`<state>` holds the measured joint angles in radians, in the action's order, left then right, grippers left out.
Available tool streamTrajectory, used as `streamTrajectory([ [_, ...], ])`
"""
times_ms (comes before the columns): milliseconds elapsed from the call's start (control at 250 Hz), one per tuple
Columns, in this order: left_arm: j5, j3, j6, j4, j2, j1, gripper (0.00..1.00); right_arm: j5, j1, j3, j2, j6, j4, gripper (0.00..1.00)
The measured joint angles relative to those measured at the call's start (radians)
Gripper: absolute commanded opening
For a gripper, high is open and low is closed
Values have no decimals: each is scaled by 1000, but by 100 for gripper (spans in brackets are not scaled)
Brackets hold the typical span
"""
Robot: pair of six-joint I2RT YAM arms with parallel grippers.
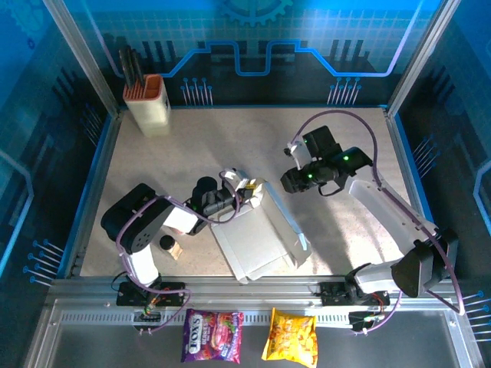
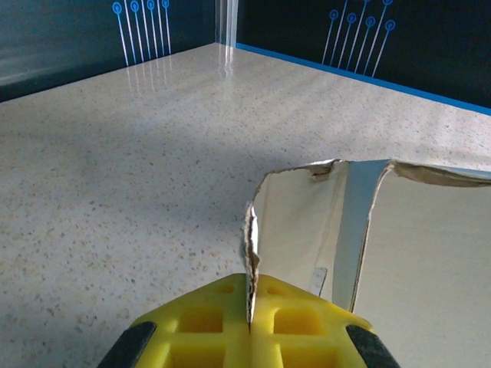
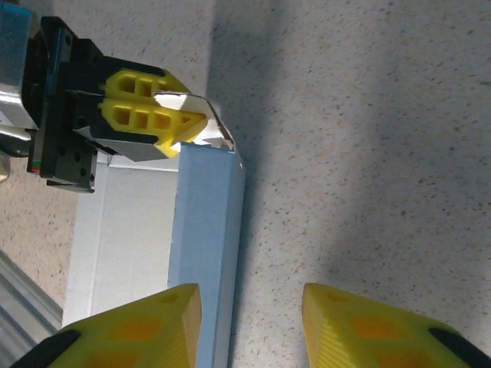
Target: Fold the paper box
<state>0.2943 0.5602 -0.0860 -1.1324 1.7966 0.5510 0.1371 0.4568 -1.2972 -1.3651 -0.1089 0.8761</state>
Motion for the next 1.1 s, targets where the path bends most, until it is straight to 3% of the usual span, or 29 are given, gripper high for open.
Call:
streamTrajectory([
  [224, 29, 61, 0, -19, 48, -6, 5, 18, -48, 0, 8, -4, -16, 41],
  [527, 100, 144, 8, -66, 143, -22, 4, 139, -178, -21, -49, -71, -26, 40],
  [919, 236, 300, 108, -137, 277, -90, 2, 290, -219, -79, -186, -74, -23, 41],
  [1103, 277, 339, 138, -138, 282, -97, 4, 375, -234, -90, -261, -70, -46, 35],
])
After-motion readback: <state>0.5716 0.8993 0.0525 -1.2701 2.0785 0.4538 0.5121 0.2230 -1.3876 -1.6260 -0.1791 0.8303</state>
